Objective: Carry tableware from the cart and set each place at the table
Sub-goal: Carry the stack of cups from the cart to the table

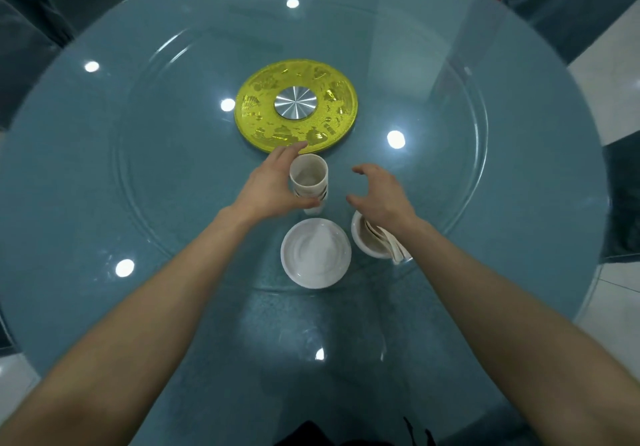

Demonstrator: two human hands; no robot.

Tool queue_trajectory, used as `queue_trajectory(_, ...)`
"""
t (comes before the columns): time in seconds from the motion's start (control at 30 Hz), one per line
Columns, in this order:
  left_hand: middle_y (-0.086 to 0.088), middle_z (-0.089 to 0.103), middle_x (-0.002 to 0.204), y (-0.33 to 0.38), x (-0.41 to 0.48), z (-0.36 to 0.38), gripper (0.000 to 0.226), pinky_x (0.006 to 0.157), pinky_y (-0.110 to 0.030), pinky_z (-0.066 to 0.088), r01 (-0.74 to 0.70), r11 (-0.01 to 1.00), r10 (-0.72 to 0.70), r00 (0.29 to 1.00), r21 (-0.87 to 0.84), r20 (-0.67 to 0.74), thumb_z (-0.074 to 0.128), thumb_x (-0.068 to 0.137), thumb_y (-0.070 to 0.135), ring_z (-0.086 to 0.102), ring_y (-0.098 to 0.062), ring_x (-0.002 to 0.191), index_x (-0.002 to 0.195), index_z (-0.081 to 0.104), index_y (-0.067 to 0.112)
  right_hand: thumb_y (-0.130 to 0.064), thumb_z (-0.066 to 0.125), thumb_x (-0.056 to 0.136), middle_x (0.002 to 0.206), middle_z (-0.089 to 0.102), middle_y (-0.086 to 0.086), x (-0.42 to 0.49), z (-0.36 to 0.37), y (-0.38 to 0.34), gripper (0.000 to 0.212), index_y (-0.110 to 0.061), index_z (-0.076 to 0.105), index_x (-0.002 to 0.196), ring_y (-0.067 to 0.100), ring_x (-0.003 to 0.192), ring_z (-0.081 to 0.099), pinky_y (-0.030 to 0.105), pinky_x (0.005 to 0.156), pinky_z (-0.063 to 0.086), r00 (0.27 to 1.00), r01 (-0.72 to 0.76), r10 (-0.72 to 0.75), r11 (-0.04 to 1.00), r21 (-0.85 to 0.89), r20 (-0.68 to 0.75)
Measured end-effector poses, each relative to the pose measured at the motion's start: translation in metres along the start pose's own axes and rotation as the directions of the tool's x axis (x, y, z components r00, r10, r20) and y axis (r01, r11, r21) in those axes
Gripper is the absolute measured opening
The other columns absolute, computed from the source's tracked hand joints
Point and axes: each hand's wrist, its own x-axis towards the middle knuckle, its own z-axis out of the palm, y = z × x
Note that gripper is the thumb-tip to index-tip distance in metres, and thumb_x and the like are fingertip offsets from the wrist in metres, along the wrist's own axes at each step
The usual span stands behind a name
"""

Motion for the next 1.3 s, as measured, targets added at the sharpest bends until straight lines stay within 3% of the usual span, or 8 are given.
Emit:
queue_trajectory(0.2, 0.007, 0.041, 0.159, 0.039, 0.003, -0.015, 0.109, 0.116, -0.039, 0.042, -0.128, 0.989, 0.131, 0.991, 0.073, -0.027, 0.095, 0.068, 0.049, 0.044, -0.014, 0.143, 0.160, 0.039, 0.031, -0.031, 0.080, 0.089, 0.150, 0.055, 0.005, -0.028, -0.020, 0.016, 0.065, -0.016, 0.055, 0.148, 0.024, 0.139, 0.051, 0.036, 0.117, 0.037, 0.995, 0.021, -0.016, 0.998, 0.058, -0.096)
queue_trajectory(0.37, 0.002, 0.040, 0.162, 0.086, 0.010, -0.001, 0.107, 0.121, -0.036, 0.036, -0.226, 0.966, 0.227, 0.974, 0.123, 0.008, 0.094, 0.070, 0.051, 0.039, -0.016, 0.149, 0.160, 0.041, 0.028, -0.036, 0.082, 0.089, 0.151, 0.054, 0.004, -0.066, -0.045, 0.040, 0.068, -0.016, 0.055, 0.148, 0.023, 0.140, 0.049, 0.034, 0.116, 0.035, 0.983, 0.016, -0.001, 0.997, 0.079, -0.181)
queue_trajectory(0.53, -0.003, 0.042, 0.160, 0.152, 0.010, 0.041, 0.105, 0.123, -0.036, 0.035, -0.350, 0.934, 0.343, 0.934, 0.068, 0.095, 0.093, 0.070, 0.052, 0.041, -0.018, 0.147, 0.158, 0.043, 0.022, -0.037, 0.085, 0.086, 0.147, 0.058, 0.005, -0.125, -0.079, 0.089, 0.068, -0.014, 0.058, 0.144, 0.023, 0.137, 0.052, 0.030, 0.114, 0.036, 0.953, -0.066, 0.088, 0.994, 0.086, -0.289)
queue_trajectory(0.73, 0.001, 0.037, 0.164, 0.228, 0.002, 0.103, 0.103, 0.122, -0.035, 0.034, -0.463, 0.886, 0.447, 0.863, 0.013, 0.234, 0.087, 0.069, 0.058, 0.035, -0.014, 0.152, 0.158, 0.042, 0.032, -0.039, 0.086, 0.085, 0.144, 0.060, 0.008, -0.204, -0.115, 0.149, 0.069, -0.012, 0.058, 0.142, 0.025, 0.136, 0.053, 0.030, 0.114, 0.034, 0.889, -0.209, 0.230, 0.973, 0.097, -0.395)
queue_trajectory(0.93, -0.002, 0.042, 0.162, 0.315, -0.018, 0.174, 0.107, 0.125, -0.035, 0.032, -0.594, 0.804, 0.559, 0.741, -0.027, 0.371, 0.076, 0.067, 0.072, 0.040, -0.018, 0.149, 0.158, 0.044, 0.025, -0.042, 0.083, 0.087, 0.148, 0.057, 0.007, -0.305, -0.144, 0.206, 0.073, -0.012, 0.054, 0.148, 0.022, 0.137, 0.050, 0.025, 0.112, 0.033, 0.780, -0.337, 0.378, 0.925, 0.175, -0.498)
queue_trajectory(1.1, -0.005, 0.045, 0.161, 0.385, -0.049, 0.235, 0.099, 0.121, -0.025, 0.025, -0.711, 0.698, 0.656, 0.588, -0.084, 0.474, 0.089, 0.077, 0.055, 0.041, -0.021, 0.149, 0.158, 0.045, 0.019, -0.049, 0.082, 0.086, 0.148, 0.055, 0.004, -0.394, -0.159, 0.243, 0.074, -0.015, 0.054, 0.147, 0.021, 0.135, 0.052, 0.038, 0.116, 0.042, 0.652, -0.412, 0.484, 0.872, 0.264, -0.584)
queue_trajectory(1.17, -0.003, 0.044, 0.162, 0.415, -0.064, 0.259, 0.098, 0.119, -0.022, 0.024, -0.751, 0.651, 0.688, 0.521, -0.114, 0.505, 0.089, 0.078, 0.054, 0.041, -0.020, 0.148, 0.158, 0.044, 0.022, -0.049, 0.080, 0.088, 0.149, 0.053, 0.002, -0.431, -0.163, 0.257, 0.071, -0.017, 0.055, 0.146, 0.018, 0.136, 0.050, 0.037, 0.118, 0.041, 0.584, -0.450, 0.525, 0.844, 0.291, -0.619)
queue_trajectory(1.3, 0.000, 0.041, 0.165, 0.472, -0.099, 0.301, 0.099, 0.125, -0.035, 0.032, -0.795, 0.578, 0.730, 0.405, -0.183, 0.550, 0.086, 0.078, 0.059, 0.040, -0.017, 0.149, 0.159, 0.042, 0.024, -0.050, 0.078, 0.089, 0.155, 0.048, 0.000, -0.500, -0.163, 0.284, 0.071, -0.019, 0.054, 0.147, 0.016, 0.135, 0.051, 0.033, 0.116, 0.041, 0.454, -0.522, 0.615, 0.770, 0.367, -0.645)
